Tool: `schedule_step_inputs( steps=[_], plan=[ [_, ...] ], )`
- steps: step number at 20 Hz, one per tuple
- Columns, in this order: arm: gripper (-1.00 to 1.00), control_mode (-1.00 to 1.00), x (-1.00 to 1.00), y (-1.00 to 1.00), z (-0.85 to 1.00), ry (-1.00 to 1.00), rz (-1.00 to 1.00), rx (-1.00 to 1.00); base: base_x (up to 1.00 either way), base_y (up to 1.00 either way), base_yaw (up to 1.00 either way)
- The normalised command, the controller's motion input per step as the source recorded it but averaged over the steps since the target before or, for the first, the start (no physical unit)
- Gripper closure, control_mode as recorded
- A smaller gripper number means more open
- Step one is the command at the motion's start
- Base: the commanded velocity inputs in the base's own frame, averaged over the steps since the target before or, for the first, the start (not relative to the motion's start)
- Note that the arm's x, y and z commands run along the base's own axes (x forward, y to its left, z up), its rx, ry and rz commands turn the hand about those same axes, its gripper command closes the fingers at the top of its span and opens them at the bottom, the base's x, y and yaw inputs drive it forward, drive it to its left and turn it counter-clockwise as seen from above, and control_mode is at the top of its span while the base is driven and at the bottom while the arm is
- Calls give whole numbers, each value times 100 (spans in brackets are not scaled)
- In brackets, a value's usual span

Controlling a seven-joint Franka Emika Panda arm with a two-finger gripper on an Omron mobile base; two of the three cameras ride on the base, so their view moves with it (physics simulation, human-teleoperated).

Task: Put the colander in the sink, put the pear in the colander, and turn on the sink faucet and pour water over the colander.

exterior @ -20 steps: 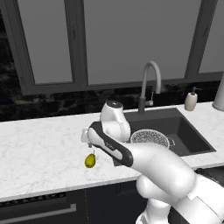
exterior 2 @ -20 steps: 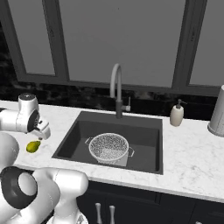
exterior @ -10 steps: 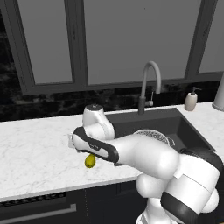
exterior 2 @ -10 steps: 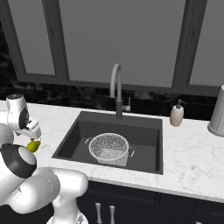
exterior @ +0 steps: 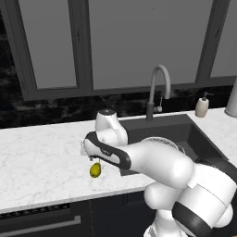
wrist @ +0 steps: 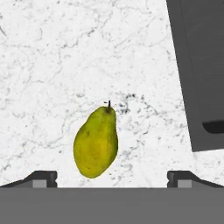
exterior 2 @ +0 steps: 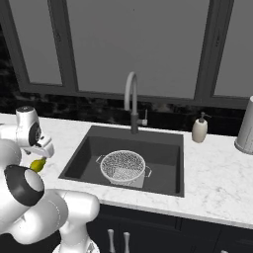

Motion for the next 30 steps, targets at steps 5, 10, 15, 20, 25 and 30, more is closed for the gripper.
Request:
schedule_step_inputs(
  steps=[5, 10, 15, 20, 25, 30],
  plan=[
    [-100, -100, 0, 0, -20, 0, -2, 0, 0, 0, 0],
    [-100, -100, 4, 5, -15, 0, 0, 0, 0, 0, 0],
    [-100, -100, 14, 14, -8, 0, 0, 0, 0, 0, 0],
    [-100, -100, 7, 14, -11, 0, 0, -1, 0, 0, 0],
    [-100, -100, 0, 5, -18, 0, 0, 0, 0, 0, 0],
    [-100, -100, -1, 0, -25, 0, 0, 0, 0, 0, 0]
  ],
)
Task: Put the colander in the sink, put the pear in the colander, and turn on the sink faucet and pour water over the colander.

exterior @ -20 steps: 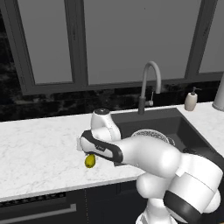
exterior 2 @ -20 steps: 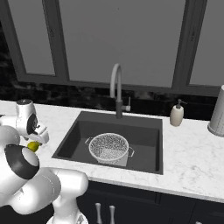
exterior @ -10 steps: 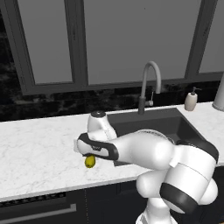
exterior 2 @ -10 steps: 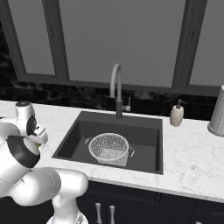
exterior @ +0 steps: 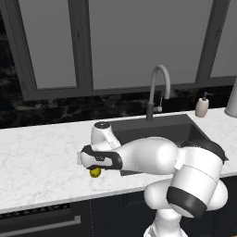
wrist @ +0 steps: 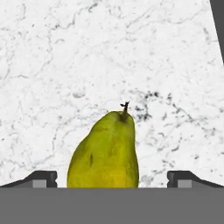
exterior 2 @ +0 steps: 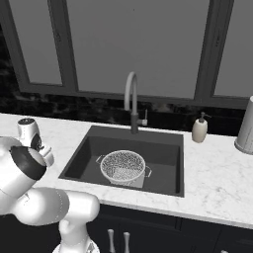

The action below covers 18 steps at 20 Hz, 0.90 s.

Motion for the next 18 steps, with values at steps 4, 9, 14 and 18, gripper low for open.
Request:
schedule_step_inputs(
  steps=[4, 9, 14, 18],
  plan=[
    [-100, -100, 0, 6, -33, 0, 0, -1, 0, 0, 0],
    [100, -100, 0, 5, -22, 0, 0, -1, 0, 0, 0],
    [100, -100, 0, 0, 0, 0, 0, 0, 0, 0, 0],
    [100, -100, -16, -7, 6, 0, 0, 0, 0, 0, 0]
  ],
)
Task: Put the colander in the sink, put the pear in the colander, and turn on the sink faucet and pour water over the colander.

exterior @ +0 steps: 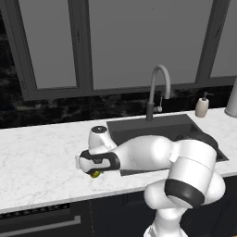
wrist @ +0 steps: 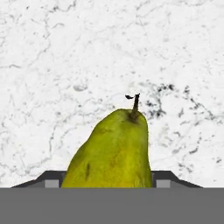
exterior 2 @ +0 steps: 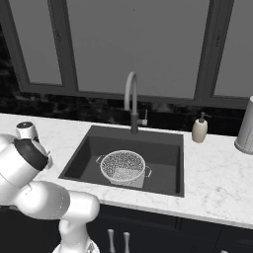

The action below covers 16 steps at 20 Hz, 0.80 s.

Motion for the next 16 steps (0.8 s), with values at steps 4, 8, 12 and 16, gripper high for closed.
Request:
schedule_step_inputs(
  steps=[4, 8, 12, 16],
  plan=[
    [100, -100, -21, -71, 34, 2, -8, 0, 0, 0, 0],
    [100, -100, -7, -100, 34, 1, -17, 1, 0, 0, 0],
    [100, -100, 2, -100, 32, 12, -18, 2, 0, 0, 0],
    [100, -100, 30, -100, 28, 16, -22, 0, 0, 0, 0]
  ],
)
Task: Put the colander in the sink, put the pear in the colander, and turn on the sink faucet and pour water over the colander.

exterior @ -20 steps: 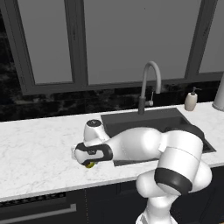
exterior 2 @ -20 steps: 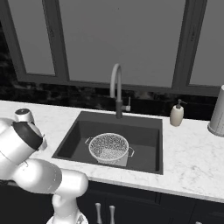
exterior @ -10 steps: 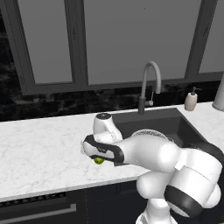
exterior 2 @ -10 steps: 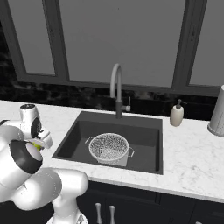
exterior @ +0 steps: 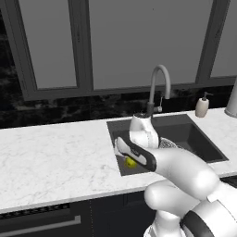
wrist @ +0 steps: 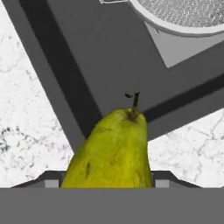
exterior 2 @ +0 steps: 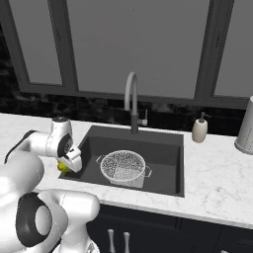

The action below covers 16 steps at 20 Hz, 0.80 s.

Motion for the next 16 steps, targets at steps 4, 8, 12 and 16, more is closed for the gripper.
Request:
schedule_step_inputs(
  steps=[4, 8, 12, 16],
  plan=[
    [100, -100, 70, -98, 31, 15, -25, 0, 0, 0, 0],
    [100, -100, 89, -85, 17, 14, -28, 0, 0, 0, 0],
    [100, -100, 88, -74, 0, 9, -27, -1, 0, 0, 0],
    [100, -100, 60, -53, -24, 5, -26, -8, 0, 0, 0]
  ],
)
